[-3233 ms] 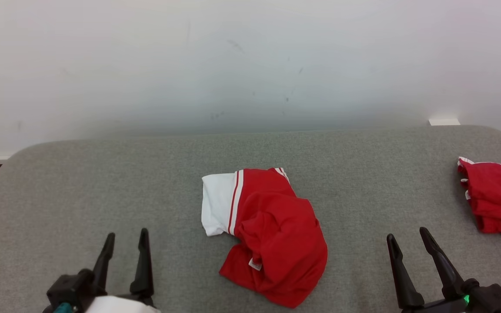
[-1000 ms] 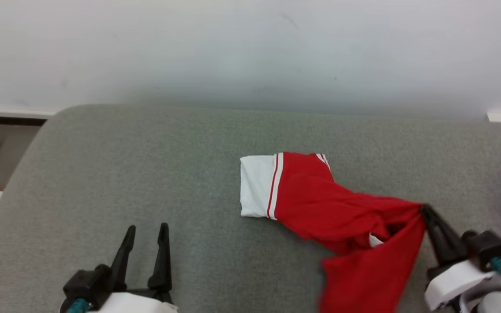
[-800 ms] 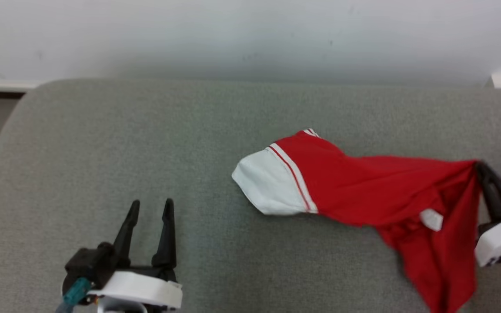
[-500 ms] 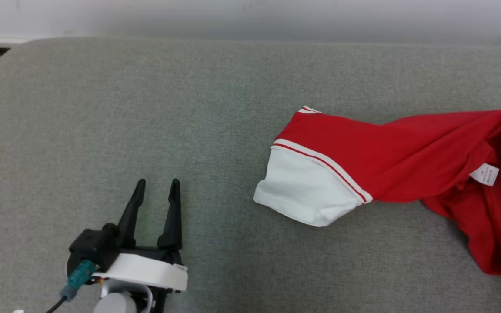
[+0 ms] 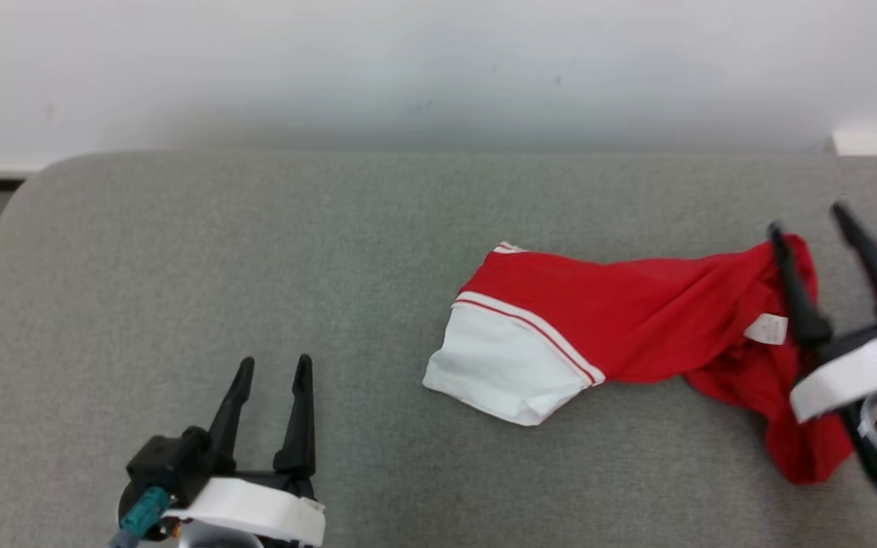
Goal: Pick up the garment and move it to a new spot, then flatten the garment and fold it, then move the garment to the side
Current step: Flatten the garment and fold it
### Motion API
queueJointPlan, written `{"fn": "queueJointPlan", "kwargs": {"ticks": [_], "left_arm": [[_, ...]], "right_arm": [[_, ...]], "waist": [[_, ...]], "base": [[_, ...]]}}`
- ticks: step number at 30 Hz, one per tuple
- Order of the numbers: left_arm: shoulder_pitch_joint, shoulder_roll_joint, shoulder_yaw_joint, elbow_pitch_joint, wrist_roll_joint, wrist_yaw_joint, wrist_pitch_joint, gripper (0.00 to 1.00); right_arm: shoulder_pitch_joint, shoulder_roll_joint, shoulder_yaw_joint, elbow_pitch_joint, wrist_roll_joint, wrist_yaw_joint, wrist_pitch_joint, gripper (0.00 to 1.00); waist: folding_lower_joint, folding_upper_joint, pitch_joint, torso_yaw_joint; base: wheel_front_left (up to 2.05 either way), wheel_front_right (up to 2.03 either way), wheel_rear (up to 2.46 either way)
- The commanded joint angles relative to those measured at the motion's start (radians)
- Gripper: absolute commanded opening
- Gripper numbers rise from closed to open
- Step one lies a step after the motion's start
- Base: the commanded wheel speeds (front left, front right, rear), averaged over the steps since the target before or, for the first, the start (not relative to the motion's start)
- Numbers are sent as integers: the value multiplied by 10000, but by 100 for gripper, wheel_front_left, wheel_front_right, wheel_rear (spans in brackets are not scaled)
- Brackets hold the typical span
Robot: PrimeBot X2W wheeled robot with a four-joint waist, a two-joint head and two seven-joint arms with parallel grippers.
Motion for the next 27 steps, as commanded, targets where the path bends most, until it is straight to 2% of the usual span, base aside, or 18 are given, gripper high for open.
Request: {"fn": "queueJointPlan", "kwargs": {"ticks": [1, 6, 7, 13, 23, 27], "left_arm": [[194, 36, 29, 47, -170, 16, 1, 100], [434, 37, -107, 98, -249, 53, 1, 100], [434, 37, -107, 98, -249, 53, 1, 100], [529, 39, -180, 84, -348, 75, 1, 100], [469, 37, -235, -88, -689, 226, 1, 100], [409, 36, -282, -171, -879, 286, 1, 100]], "right_arm": [[613, 71, 210, -372, -146, -25, -20, 100], [1952, 184, 1137, -1207, -577, -26, -23, 100], [1952, 184, 1137, -1207, -577, -26, -23, 100], [2111, -8, 2712, -999, -1370, -26, 340, 100], [686, -326, 4632, 935, -3025, -26, 712, 100], [72, -334, 4849, 1760, -3379, -26, 551, 100]], "waist": [[-1, 0, -593, -386], [-1, 0, -1029, -433], [-1, 0, -1029, -433], [-1, 0, -1191, -85], [-1, 0, -815, 1165], [-1, 0, -509, 1612]], "base": [[0, 0, 0], [0, 0, 0], [0, 0, 0], [0, 0, 0], [0, 0, 0], [0, 0, 0]]}}
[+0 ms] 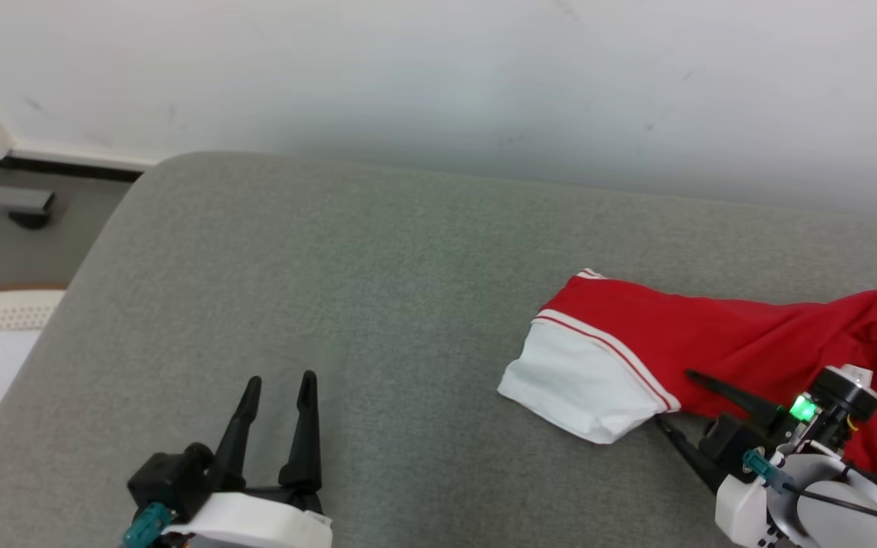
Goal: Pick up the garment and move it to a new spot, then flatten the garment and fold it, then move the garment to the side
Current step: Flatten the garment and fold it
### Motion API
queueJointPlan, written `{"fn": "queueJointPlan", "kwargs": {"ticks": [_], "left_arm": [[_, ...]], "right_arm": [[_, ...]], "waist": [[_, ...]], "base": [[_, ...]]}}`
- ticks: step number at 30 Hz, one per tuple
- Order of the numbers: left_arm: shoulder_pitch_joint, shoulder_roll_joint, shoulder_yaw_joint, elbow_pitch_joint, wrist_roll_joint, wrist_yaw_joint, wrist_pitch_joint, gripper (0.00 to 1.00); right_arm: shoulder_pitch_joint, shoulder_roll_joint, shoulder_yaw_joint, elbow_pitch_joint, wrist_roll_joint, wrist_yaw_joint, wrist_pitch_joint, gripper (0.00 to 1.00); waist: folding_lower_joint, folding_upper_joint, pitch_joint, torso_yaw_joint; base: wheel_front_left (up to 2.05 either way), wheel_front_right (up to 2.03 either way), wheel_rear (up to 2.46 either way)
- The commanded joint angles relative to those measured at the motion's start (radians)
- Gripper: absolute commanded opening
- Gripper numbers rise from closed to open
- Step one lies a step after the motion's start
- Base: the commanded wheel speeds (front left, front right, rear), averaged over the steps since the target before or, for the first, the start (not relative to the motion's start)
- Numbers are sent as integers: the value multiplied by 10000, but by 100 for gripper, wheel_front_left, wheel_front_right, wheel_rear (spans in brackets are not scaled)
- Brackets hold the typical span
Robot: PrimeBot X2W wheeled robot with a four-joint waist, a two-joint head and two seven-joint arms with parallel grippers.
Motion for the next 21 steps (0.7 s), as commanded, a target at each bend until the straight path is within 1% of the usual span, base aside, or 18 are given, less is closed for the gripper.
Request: {"fn": "queueJointPlan", "kwargs": {"ticks": [1, 4, 6, 7, 11, 14, 16, 17, 19, 20, 21], "left_arm": [[-45, 43, 18, -41, -54, 40, 1, 100], [-157, 41, -33, -96, -179, 84, 1, 100], [-215, 41, -55, -136, -250, 118, 1, 100], [-223, 40, -53, -146, -254, 129, 1, 100], [-204, 40, -37, -148, -304, 147, 1, 100], [-159, 40, -35, -169, -314, 170, 1, 100], [-160, 40, -40, -201, -322, 188, 1, 100], [-196, 40, -71, -216, -325, 183, 1, 100], [-358, 40, -162, -266, -329, 168, 1, 100], [-418, 43, -201, -301, -338, 176, 1, 100], [-466, 43, -235, -320, -358, 182, 1, 100]], "right_arm": [[-138, -38, 7, 183, -146, -26, -13, 100], [-528, 74, 50, 754, -199, -26, -72, 100], [-779, 120, 36, 1033, -137, -26, -187, 42], [-883, 149, 30, 1129, -83, -26, -251, 0], [-1260, 194, -221, 1118, 303, -26, -445, 0], [-1558, 137, -811, 888, 1083, -27, -497, 0], [-1699, 254, -1293, 692, 2267, -26, -447, 0], [-1842, 216, -1373, 541, 2782, -26, -305, 0], [-2009, 258, -1288, -112, 4683, -26, 148, 0], [-2127, 129, -1158, -577, 5678, -24, 521, 0], [-2329, -186, -1010, -1049, 6515, -26, 892, 0]], "waist": [[1, 0, 278, 301], [1, 0, 534, 566], [1, 0, 663, 726], [1, 0, 704, 787], [1, 0, 772, 932], [1, 0, 793, 960], [1, 0, 886, 949], [1, 0, 965, 949], [1, 0, 1155, 981], [1, 0, 1255, 998], [1, 0, 1361, 1020]], "base": [[0, 0, 0], [0, 0, 0], [0, 0, 0], [0, 0, 0], [0, 0, 0], [0, 0, 0], [0, 0, 0], [0, 0, 0], [0, 0, 0], [0, 0, 0], [0, 0, 0]]}}
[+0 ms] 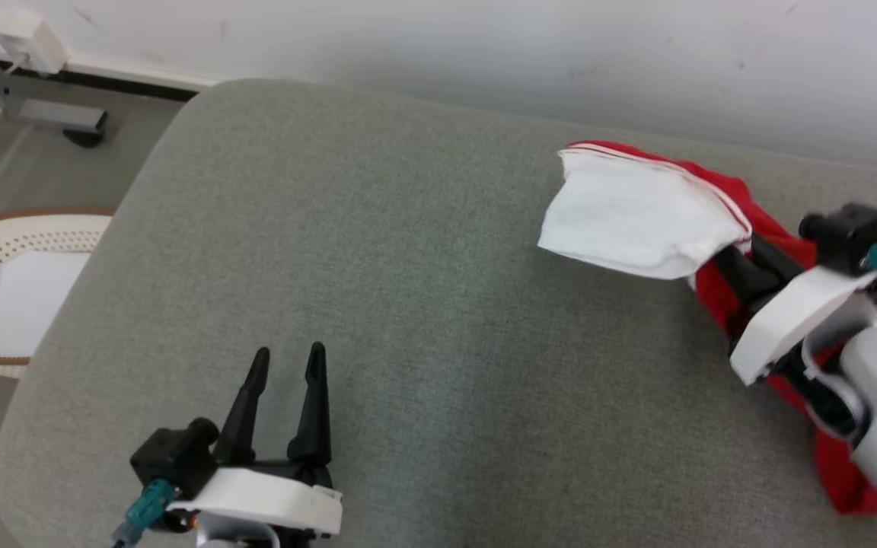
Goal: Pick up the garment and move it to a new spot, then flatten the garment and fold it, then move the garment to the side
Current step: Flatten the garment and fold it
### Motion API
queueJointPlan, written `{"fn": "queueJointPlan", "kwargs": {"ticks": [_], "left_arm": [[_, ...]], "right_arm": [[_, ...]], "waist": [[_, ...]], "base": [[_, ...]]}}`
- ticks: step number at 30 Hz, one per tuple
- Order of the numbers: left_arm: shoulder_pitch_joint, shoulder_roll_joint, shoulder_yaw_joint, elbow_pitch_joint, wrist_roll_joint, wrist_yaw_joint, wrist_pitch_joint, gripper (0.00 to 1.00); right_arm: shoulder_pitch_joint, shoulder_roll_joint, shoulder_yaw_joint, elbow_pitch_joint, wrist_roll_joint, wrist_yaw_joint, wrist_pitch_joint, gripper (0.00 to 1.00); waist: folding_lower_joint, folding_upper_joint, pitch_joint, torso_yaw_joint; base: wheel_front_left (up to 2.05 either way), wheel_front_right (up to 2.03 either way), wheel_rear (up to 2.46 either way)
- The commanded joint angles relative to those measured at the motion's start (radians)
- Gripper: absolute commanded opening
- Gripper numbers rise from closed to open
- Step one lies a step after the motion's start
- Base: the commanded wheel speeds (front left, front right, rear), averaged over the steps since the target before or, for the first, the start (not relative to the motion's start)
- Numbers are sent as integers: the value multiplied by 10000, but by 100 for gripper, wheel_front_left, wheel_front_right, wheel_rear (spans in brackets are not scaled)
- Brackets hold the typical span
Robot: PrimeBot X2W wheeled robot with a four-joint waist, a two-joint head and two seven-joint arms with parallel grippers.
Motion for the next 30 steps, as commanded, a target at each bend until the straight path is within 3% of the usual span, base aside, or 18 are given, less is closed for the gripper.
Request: {"fn": "queueJointPlan", "kwargs": {"ticks": [1, 6, 11, 12, 13, 14, 18, 24, 27, 30], "left_arm": [[-134, 40, -28, -51, -68, 24, 1, 100], [-432, 46, -274, -65, -214, 74, 1, 100], [-642, 43, -399, -23, -287, 101, 1, 100], [-672, 42, -412, -7, -289, 105, 1, 100], [-678, 43, -421, 14, -283, 107, 1, 100], [-690, 42, -442, 36, -276, 109, 1, 100], [-778, 43, -484, 151, -195, 112, 1, 100], [-590, 42, -309, 373, 80, -2, 1, 100], [-454, 43, -193, 483, 252, -88, 1, 100], [-363, 45, 2, 667, 590, -245, 1, 100]], "right_arm": [[-362, -500, 182, -426, 590, -29, 346, 0], [-743, -1556, 901, -2023, 4185, -28, 2479, 0], [-932, -1742, 540, -1495, 7427, -26, 4794, 0], [-937, -1649, 493, -1177, 7906, -26, 5290, 14], [-1059, -1595, 436, -868, 8212, -26, 5660, 62], [-1235, -1567, 333, -511, 8443, -25, 5842, 100], [-1623, -1263, 310, 357, 8249, -25, 5646, 100], [-1433, -1187, 582, 287, 7364, -25, 4462, 100], [-1182, -1375, 779, 114, 6802, -25, 3598, 100], [-690, -1444, 979, -406, 6033, -25, 1967, 100]], "waist": [[-1, 0, 235, 66], [-1, 0, 677, 221], [-1, 0, 955, 312], [-1, 0, 978, 316], [-1, 0, 996, 319], [-1, 0, 1014, 324], [-1, 0, 898, 246], [-1, 0, 181, -230], [-1, 0, -287, -577], [-1, 0, -860, -1128]], "base": [[0, 0, 0], [0, 0, 0], [0, 0, 0], [0, 0, 0], [0, 0, 0], [0, 0, 0], [0, 0, 0], [0, 0, 0], [0, 0, 0], [0, 0, 0]]}}
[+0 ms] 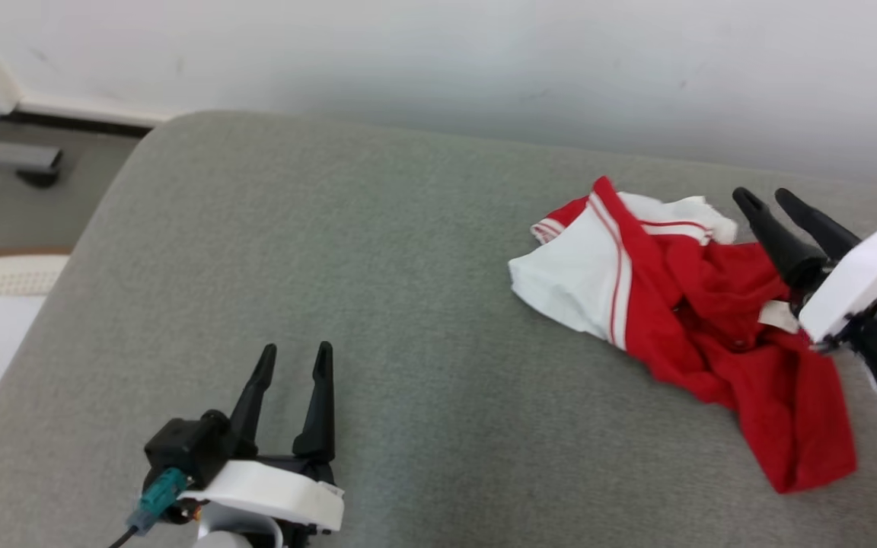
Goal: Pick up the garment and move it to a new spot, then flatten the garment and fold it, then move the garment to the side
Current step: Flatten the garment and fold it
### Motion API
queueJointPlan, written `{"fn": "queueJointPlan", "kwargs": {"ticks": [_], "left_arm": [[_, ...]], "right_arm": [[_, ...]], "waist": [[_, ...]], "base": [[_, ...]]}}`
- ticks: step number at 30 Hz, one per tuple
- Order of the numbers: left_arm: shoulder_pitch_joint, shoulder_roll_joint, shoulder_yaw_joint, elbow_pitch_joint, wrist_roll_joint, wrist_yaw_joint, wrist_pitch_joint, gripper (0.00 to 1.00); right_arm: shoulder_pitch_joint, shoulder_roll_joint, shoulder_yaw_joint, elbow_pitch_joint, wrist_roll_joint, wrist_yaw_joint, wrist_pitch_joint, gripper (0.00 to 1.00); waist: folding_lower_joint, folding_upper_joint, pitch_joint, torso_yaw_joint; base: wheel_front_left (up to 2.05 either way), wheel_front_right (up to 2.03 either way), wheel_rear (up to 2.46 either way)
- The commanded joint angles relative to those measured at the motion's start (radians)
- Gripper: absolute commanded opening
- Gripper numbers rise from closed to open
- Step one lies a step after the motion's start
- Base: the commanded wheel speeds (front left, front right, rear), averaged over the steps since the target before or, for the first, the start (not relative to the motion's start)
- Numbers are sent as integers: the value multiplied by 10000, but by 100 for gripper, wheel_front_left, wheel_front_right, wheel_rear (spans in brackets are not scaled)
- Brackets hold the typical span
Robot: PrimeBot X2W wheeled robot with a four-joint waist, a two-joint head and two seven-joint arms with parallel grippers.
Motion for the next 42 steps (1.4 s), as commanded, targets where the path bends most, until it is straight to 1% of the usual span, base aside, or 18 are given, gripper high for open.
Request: {"fn": "queueJointPlan", "kwargs": {"ticks": [1, 3, 6, 8, 9, 10, 12, 16, 19, 20, 22, 24, 28, 31, 34, 36, 39, 42], "left_arm": [[88, 42, 134, 58, 220, -64, 1, 100], [144, 40, 277, 131, 359, -132, 1, 100], [219, 45, 514, 210, 513, -206, 1, 100], [268, 42, 704, 257, 623, -236, 1, 100], [268, 42, 704, 257, 623, -236, 1, 100], [292, 56, 886, 317, 714, -306, 1, 100], [267, 92, 1015, 405, 803, -392, 1, 100], [68, 204, 1208, 654, 909, -497, 1, 100], [-155, 351, 1215, 971, 898, -631, 1, 100], [-290, 403, 1180, 1096, 808, -703, 50, 100], [-441, 509, 1096, 1220, 765, -766, 194, 100], [-834, 800, 939, 1428, 804, -859, 636, 100], [-1804, 1214, 702, 1817, 133, -1020, 2137, 100], [-2656, 1769, 358, 2327, -677, -1092, 3694, 100], [-3481, 2252, -339, 2590, -2105, -1110, 5142, 100], [-4001, 2925, -924, 2748, -2833, -1094, 6021, 100], [-4526, 3446, -1615, 2985, -4002, -1092, 7193, 100], [-5052, 4143, -2242, 3269, -4492, -1084, 7909, 100]], "right_arm": [[364, -44, 139, -210, -392, -19, -605, 100], [656, -127, 320, -367, -1025, -19, -1578, 100], [1250, -5, 405, -574, -1663, -19, -2870, 100], [1632, 76, 286, -633, -2080, -19, -3352, 100], [1632, 76, 286, -633, -2080, -19, -3352, 100], [2080, 223, 15, -694, -2565, -19, -3565, 100], [2573, 426, -469, -810, -3096, -19, -3642, 100], [3981, 1216, -2310, -1658, -4482, -19, -3634, 100], [4972, 1737, -3416, -2347, -5693, -19, -3639, 100], [5322, 1947, -3708, -2497, -6007, -19, -3639, 100], [5663, 2148, -3929, -2637, -6219, -19, -3640, 100], [6167, 2389, -4281, -2827, -6692, -20, -3628, 100], [6722, 2816, -4632, -2953, -7245, -19, -3629, 100], [6818, 3056, -4674, -2969, -7528, -19, -3628, 100], [6712, 3315, -4640, -3005, -7674, -20, -3630, 100], [6595, 3483, -4631, -2995, -7736, -20, -3631, 100], [6483, 3676, -4623, -2992, -7822, -19, -3629, 100], [6340, 3886, -4612, -3013, -7841, -19, -3629, 100]], "waist": [[0, 0, -601, -641], [0, 0, -840, -968], [0, 0, -1056, -1394], [0, 0, -1134, -1665], [0, 0, -1134, -1665], [0, 0, -1183, -1920], [0, 0, -1190, -2127], [0, 0, -1165, -2522], [0, 0, -1079, -2803], [0, 0, -1055, -2891], [0, 0, -1040, -2969], [0, 0, -996, -3118], [0, 0, -825, -3401], [0, 0, -640, -3633], [0, 0, -361, -3914], [0, 0, -167, -4129], [0, 0, 81, -4456], [0, 0, 347, -4807]], "base": [[0, 0, 0], [0, 0, 0], [0, 0, 0], [0, 0, 0], [0, 0, 0], [0, 0, 0], [0, 0, 0], [0, 0, 0], [0, 0, 0], [0, 0, 0], [0, 0, 0], [0, 0, 0], [0, 0, 0], [0, 0, 0], [0, 0, 0], [0, 0, 0], [0, 0, 0], [0, 0, 0]]}}
